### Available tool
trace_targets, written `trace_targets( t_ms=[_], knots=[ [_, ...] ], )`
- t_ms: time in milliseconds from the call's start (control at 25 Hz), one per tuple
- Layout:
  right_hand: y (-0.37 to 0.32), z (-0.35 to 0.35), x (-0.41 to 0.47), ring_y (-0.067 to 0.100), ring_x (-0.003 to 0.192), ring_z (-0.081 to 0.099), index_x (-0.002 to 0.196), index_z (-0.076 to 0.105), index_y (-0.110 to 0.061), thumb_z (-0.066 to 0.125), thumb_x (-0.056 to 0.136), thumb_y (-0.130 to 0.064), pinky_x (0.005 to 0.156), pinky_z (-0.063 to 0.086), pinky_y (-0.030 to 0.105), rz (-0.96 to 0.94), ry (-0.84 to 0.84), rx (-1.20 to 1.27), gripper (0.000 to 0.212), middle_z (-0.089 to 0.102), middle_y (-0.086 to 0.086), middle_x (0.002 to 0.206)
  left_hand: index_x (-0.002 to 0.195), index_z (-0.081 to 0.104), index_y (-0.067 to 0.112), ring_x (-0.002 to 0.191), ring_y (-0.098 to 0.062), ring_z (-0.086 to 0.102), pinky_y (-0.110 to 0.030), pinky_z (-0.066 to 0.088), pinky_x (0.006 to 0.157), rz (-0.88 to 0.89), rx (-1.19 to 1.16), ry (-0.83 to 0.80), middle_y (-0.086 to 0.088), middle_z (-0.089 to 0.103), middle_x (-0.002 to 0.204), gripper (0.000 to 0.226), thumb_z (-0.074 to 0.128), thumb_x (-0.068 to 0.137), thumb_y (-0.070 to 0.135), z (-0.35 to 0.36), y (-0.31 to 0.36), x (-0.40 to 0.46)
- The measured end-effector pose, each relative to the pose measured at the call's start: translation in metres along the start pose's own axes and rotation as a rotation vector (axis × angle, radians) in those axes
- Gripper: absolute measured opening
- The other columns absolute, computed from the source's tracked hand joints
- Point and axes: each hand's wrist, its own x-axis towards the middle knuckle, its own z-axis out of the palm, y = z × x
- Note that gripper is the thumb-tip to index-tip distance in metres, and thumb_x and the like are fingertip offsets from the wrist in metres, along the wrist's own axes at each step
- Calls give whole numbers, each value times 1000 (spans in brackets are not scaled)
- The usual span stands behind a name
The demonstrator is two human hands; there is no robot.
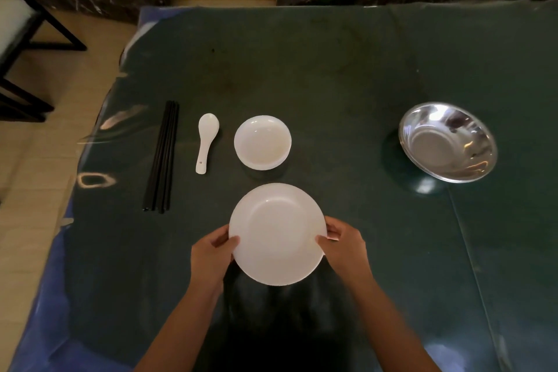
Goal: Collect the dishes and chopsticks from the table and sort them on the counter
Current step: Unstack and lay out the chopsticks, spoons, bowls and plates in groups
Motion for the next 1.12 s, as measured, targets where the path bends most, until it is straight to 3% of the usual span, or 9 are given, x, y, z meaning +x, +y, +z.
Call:
trace_targets(
  t_ms=[160, 360, 560, 760, 880, 920, 1000, 1040, 1120],
  knots=[
    [6, -48, 25, -7, 80, 63, 98, 70, -31, 61, 74, 0, 64, 44, 8, -26, 104, 19, 40, 67, -24, 82, 91, 72, 25, 82, -8, 68, -21, 55, 61, -36, -47, -122, 13, 73, 83, 29, 63, 79, 0, 50, 17, -2],
    [-4, -103, 85, 14, 86, 68, 100, 71, -23, 60, 74, 3, 82, 52, 31, -82, 188, 39, 38, 71, -8, 86, 82, 71, 26, 82, -10, 65, -20, 52, 58, -3, -126, -235, 9, 70, 79, 26, 64, 79, 1, 127, 60, 14],
    [-7, -116, 134, 20, 89, 68, 103, 70, -18, 57, 76, 0, 86, 54, 39, -98, 240, 93, 35, 72, -3, 89, 79, 68, 25, 86, -11, 63, -27, 52, 68, 33, -158, -257, 8, 68, 85, 24, 61, 83, 2, 169, 79, 40],
    [-7, -103, 146, 15, 84, 66, 98, 70, -23, 54, 79, -1, 81, 54, 33, -121, 295, 150, 34, 69, -15, 80, 66, 66, 24, 77, -12, 61, -32, 53, 73, 217, -34, -191, 0, 67, 75, 26, 59, 84, 7, 177, 75, 48],
    [1, -100, 142, 12, 99, 63, 120, 60, -22, 55, 83, -7, 85, 50, 27, -101, 300, 196, 40, 68, -5, 110, 97, 67, 18, 90, -7, 61, -35, 52, 86, 399, 232, -160, -4, 70, 100, 14, 58, 86, 17, 172, 58, 37],
    [8, -100, 134, 10, 103, 60, 126, 55, -23, 59, 83, -11, 86, 47, 22, -120, 311, 164, 45, 64, -5, 120, 116, 60, 19, 103, -7, 58, -34, 49, 92, 512, 367, -104, -3, 65, 118, 31, 61, 86, 23, 167, 49, 30],
    [25, -101, 113, 12, 116, 54, 129, 52, -23, 70, 78, -21, 94, 43, 25, -406, 387, -178, 55, 57, -3, 131, 130, 50, 16, 119, -16, 53, -35, 45, 96, 959, 714, -58, -5, 56, 133, 56, 67, 80, 32, 155, 35, 20],
    [34, -102, 105, 17, 121, 51, 126, 56, -21, 74, 75, -25, 100, 41, 32, -641, 398, -428, 55, 57, -1, 131, 127, 54, 14, 119, -20, 54, -38, 44, 98, 1198, 860, -89, -6, 58, 130, 57, 72, 76, 33, 152, 30, 19],
    [46, -107, 103, 22, 120, 55, 115, 65, -19, 76, 72, -28, 106, 36, 47, -1002, 329, -795, 45, 64, 1, 123, 114, 64, 13, 111, -22, 62, -47, 43, 98, 1436, 1043, -202, -6, 67, 116, 54, 81, 66, 30, 153, 32, 26]
  ],
)
